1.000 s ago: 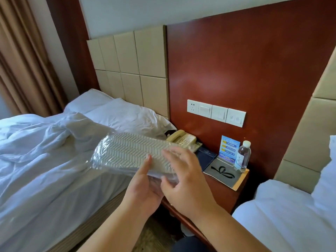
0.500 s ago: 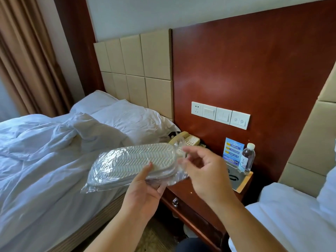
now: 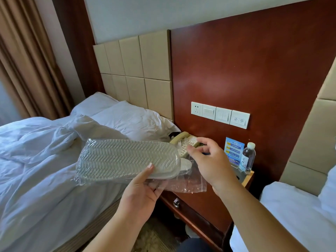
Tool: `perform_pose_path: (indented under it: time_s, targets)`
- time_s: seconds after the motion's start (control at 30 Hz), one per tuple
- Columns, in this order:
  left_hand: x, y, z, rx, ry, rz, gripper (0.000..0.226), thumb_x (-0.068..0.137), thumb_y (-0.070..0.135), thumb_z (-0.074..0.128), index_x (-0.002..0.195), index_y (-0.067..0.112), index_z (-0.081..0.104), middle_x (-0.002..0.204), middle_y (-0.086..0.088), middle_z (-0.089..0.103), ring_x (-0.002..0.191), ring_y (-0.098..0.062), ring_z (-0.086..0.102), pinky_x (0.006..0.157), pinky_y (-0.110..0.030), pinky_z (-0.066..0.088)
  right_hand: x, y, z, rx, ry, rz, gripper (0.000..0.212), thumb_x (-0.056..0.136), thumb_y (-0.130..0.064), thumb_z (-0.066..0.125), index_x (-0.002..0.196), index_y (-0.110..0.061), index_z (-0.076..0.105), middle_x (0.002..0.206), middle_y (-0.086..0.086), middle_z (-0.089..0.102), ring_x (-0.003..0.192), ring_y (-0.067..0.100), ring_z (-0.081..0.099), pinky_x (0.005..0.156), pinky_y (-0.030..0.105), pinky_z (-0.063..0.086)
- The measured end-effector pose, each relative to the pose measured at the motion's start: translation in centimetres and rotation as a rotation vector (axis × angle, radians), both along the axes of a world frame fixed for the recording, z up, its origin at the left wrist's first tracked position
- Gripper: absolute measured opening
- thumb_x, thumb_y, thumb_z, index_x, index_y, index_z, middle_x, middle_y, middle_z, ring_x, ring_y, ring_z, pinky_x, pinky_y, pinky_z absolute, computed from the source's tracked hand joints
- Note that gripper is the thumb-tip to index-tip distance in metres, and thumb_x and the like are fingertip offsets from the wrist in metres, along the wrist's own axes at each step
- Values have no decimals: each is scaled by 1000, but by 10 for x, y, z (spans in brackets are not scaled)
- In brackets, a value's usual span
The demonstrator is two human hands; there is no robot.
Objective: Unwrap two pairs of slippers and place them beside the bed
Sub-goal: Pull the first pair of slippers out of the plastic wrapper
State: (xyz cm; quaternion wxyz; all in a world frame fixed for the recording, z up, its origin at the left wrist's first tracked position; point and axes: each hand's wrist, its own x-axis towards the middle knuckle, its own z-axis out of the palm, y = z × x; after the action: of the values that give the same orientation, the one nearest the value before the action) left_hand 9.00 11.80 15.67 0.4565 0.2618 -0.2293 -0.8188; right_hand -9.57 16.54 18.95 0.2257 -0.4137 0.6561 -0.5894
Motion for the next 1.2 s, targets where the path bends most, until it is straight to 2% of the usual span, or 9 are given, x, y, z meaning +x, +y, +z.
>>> perform_pose_path:
  time_s: [0.1, 0.2, 0.33, 0.4, 0.57, 0.63, 0.8, 1.0, 1.2]
  targets:
    - [2, 0, -4, 0, -37, -9, 10, 75, 8, 75, 83, 7, 68, 92, -15, 73, 78, -27, 74, 81, -45, 60, 0, -9, 8, -98, 286, -34, 10, 87, -47, 65, 84, -37, 66, 73, -16, 65, 68, -3, 61, 50, 11, 42]
    - [7, 0, -7, -4, -30, -42, 4, 78, 8, 74, 74, 7, 74, 111, -18, 71, 98, -33, 72, 74, -41, 61, -7, -19, 2, -162, 396, -88, 20, 94, -30, 61, 75, -30, 67, 61, -9, 65, 50, 7, 59, 40, 15, 41]
    - [14, 0, -8, -17, -9, -67, 3, 78, 11, 74, 77, 9, 75, 112, -19, 72, 97, -31, 73, 68, -37, 60, -16, -28, -5, -66, -178, -111, 23, 96, -26, 60, 76, -23, 69, 61, -2, 66, 41, 7, 55, 40, 23, 48]
    - [14, -1, -9, -13, -16, -77, 4, 81, 11, 72, 80, 8, 75, 114, -19, 72, 99, -31, 72, 69, -38, 60, -14, -28, -12, -16, -243, -127, 16, 95, -29, 62, 84, -22, 69, 69, 0, 67, 47, 4, 58, 44, 20, 47]
    - [15, -5, -9, -20, -54, -35, 17, 79, 10, 73, 95, 7, 69, 115, -17, 72, 103, -32, 71, 69, -40, 60, -7, -16, -16, -298, 603, -334, 12, 88, -21, 70, 96, -21, 62, 92, -5, 53, 78, 11, 54, 66, 30, 49]
    - [15, -7, -8, -38, -89, -23, 16, 77, 11, 75, 91, 7, 71, 112, -17, 72, 99, -31, 72, 68, -38, 60, 0, -9, -13, -387, 754, -292, 7, 87, -22, 69, 91, -17, 65, 89, -5, 55, 79, 13, 54, 67, 35, 49]
    - [16, -10, -3, -78, -133, -8, 14, 67, 10, 82, 79, 5, 77, 100, -19, 72, 91, -31, 72, 66, -36, 60, 23, -2, 5, 215, 95, 138, 70, 62, -92, 49, 89, -29, 63, 82, -11, 69, 72, 0, 65, 58, 23, 43]
    - [17, -9, -1, -135, -176, 85, 57, 70, 12, 82, 123, 2, 61, 117, -19, 70, 99, -33, 71, 69, -39, 60, 19, -8, -4, 352, 207, 146, 34, 82, -53, 67, 67, -23, 68, 48, -12, 61, 37, 2, 49, 40, 20, 38]
    - [22, -19, 0, -62, -64, 280, 58, 68, 18, 86, 121, 12, 64, 112, -10, 74, 100, -28, 72, 87, -48, 57, 17, 1, 1, 168, 89, 142, 19, 91, -28, 67, 74, -22, 73, 66, -11, 73, 56, 3, 64, 57, 25, 52]
